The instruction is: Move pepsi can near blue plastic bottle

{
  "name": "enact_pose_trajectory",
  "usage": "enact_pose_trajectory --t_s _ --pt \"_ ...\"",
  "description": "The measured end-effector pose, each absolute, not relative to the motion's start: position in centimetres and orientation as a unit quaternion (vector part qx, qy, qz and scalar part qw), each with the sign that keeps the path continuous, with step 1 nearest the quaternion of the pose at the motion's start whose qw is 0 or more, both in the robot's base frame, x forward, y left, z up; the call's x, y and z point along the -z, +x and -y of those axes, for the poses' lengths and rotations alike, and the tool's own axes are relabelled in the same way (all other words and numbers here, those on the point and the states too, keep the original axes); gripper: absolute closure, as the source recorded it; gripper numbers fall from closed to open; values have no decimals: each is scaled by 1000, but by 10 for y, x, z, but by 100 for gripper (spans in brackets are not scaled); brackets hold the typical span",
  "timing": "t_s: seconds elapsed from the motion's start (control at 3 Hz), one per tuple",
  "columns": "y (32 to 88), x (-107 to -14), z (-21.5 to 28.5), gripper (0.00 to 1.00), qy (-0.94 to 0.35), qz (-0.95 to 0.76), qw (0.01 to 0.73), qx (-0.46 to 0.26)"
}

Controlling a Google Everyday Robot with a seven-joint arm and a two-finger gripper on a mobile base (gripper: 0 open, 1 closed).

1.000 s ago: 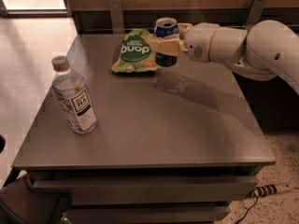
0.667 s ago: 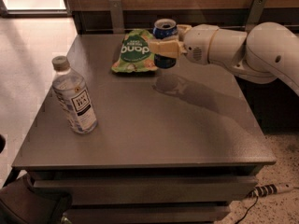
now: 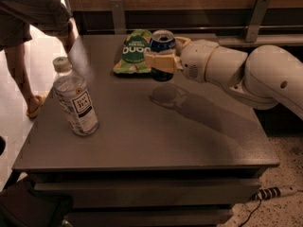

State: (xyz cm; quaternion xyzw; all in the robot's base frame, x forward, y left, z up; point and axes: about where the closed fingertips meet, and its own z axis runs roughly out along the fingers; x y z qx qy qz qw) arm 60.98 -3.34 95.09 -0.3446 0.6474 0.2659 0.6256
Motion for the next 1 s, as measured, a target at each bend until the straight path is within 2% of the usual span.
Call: enact_pose_trajectory --t_s 0.67,1.0 --pt "574 -925 20 100 -335 -638 638 -271" --pt "563 -920 9 100 -357 -642 622 -274"
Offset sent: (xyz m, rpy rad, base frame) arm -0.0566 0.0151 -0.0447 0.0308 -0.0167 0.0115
